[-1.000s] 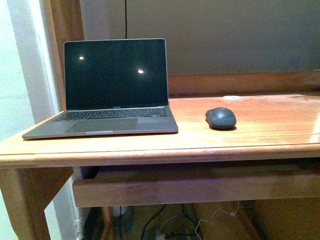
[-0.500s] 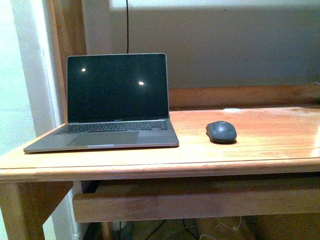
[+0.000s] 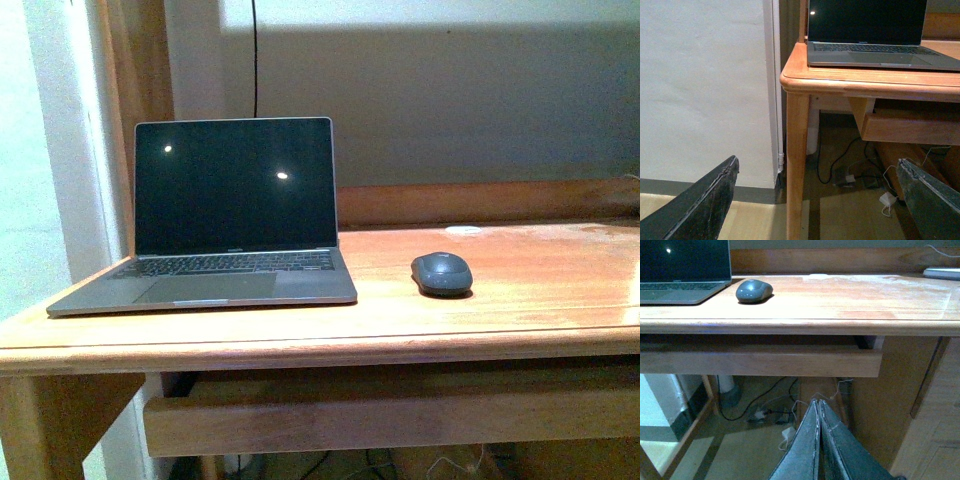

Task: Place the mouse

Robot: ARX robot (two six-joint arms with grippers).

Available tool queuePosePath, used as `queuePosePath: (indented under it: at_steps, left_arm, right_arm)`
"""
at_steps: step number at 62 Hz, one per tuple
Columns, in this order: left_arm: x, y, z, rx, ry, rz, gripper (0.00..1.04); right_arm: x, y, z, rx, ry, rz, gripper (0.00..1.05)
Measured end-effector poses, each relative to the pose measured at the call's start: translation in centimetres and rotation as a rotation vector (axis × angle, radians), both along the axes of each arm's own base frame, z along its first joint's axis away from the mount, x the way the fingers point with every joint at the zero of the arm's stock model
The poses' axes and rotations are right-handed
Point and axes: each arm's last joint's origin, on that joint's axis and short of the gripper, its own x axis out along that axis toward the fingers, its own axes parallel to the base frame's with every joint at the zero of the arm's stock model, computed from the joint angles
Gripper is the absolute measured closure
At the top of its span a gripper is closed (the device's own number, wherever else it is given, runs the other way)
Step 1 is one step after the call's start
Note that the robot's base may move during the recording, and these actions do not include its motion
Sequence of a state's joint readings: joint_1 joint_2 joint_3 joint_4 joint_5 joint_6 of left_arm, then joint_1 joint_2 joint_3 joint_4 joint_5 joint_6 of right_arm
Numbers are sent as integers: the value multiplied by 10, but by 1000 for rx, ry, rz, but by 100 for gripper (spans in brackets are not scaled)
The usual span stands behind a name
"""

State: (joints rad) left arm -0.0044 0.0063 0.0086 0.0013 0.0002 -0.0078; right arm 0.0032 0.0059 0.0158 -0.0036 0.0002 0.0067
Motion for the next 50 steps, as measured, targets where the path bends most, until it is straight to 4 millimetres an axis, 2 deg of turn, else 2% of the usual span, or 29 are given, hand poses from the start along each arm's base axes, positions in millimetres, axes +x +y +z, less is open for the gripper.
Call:
queuePosePath:
  at_steps: [8,15,31,50]
  left_arm:
    - [0,0,0,0,0,0,8]
    - [0,0,0,0,0,0,8]
    - [0,0,0,0,0,0,8]
    - [0,0,0,0,0,0,8]
  right_arm:
    - [0,0,0,0,0,0,74]
    - [0,0,0,0,0,0,48]
    - [0,0,0,0,0,0,7]
    - [0,0,0,0,0,0,7]
